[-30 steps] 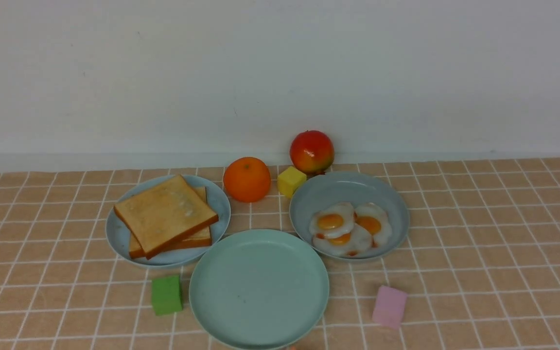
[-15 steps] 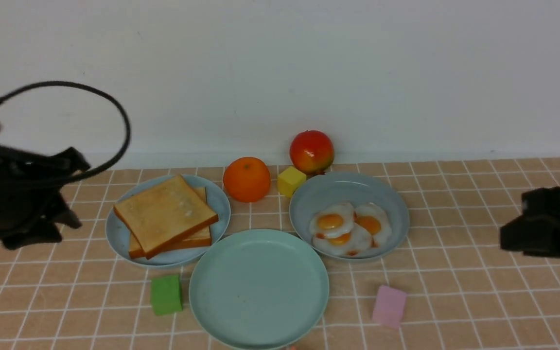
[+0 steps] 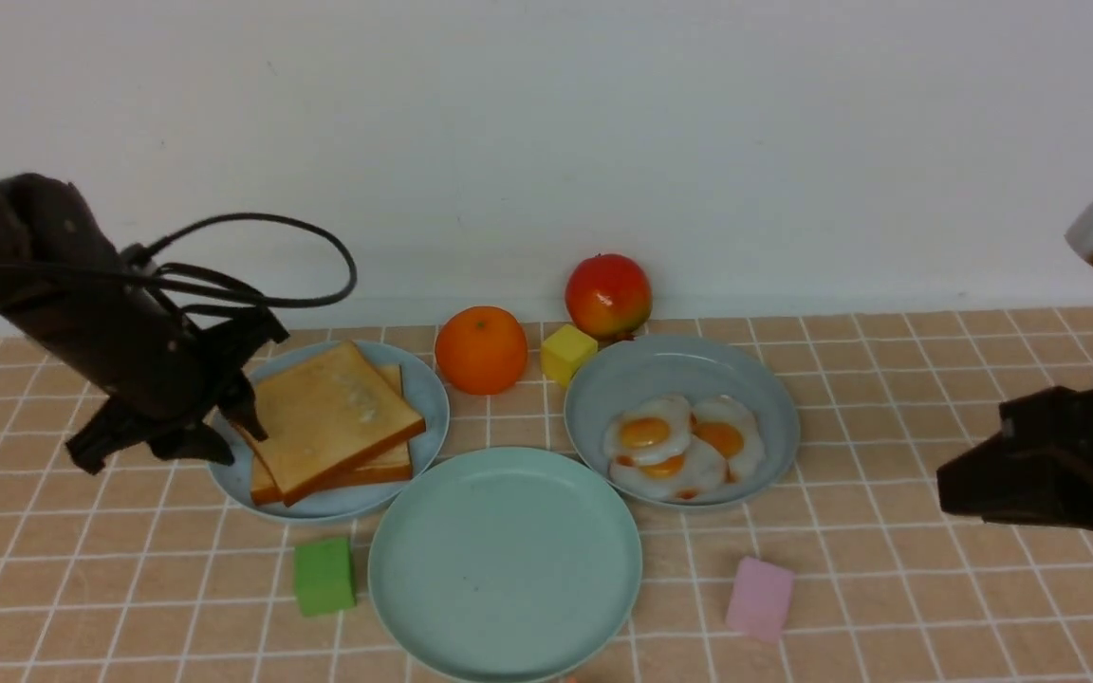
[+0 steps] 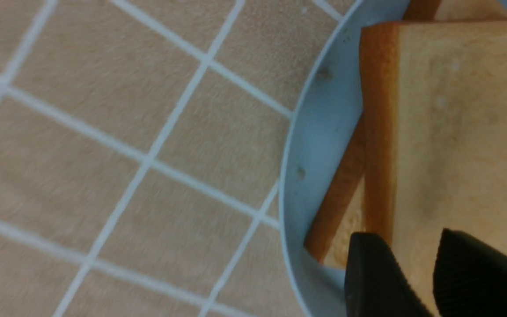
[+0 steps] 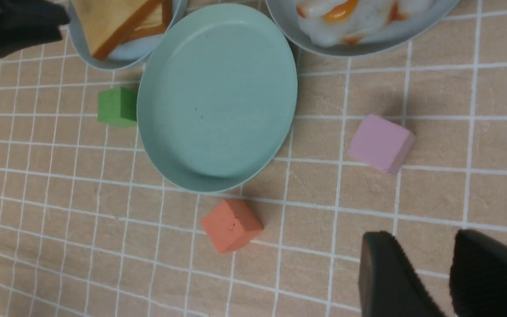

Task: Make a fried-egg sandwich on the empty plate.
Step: Use the left arm to grab a slice of bread

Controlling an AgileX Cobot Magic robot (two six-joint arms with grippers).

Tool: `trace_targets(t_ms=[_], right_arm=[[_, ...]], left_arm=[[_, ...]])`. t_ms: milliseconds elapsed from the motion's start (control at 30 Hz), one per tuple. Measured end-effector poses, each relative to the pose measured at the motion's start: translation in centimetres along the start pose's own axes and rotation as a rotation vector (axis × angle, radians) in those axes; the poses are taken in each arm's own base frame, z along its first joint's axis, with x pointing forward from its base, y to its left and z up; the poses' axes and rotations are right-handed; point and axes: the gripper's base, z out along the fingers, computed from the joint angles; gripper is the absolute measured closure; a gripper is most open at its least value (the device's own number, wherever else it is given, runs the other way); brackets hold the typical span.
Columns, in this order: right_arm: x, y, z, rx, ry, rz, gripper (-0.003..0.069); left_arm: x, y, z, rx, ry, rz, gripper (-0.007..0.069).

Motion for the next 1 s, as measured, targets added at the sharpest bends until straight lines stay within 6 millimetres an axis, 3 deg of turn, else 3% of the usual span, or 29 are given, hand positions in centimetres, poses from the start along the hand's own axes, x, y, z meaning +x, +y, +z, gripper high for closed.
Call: trace_targets(t_ms=[167,467,633,733,900,1000], right_arm=[[0.1,0.0,0.0,-0.002,0.016,-0.003,0.0419],[0.5,0.1,0.0,-0.008,0.054,-0.003,0.0419],[0.6,0.1,0.0,-0.009,0.062,-0.003,0.0419],[0.6,0.1,0.0,-0.01,0.063,-0.003,0.0419],[0.7,0.1,0.0,-0.011,0.072,-0.003,0.0419],[0.8,0.1,0.0,-0.013,0.084,-0.003,0.0419]], left_arm=[[-0.1,0.2,2.3,0.012,0.017,0.021,0.0396],[-0.3,0.1,2.6,0.027,0.002,0.076,0.0401],[-0.3,0.0,2.6,0.031,0.005,0.104,0.0493],[-0.3,0.0,2.6,0.034,0.006,0.102,0.0617],[-0.2,-0.3,1.2,0.04,0.0,0.129,0.0631],[-0.2,-0.9,-1.5,0.07,-0.043,0.178,0.0631]])
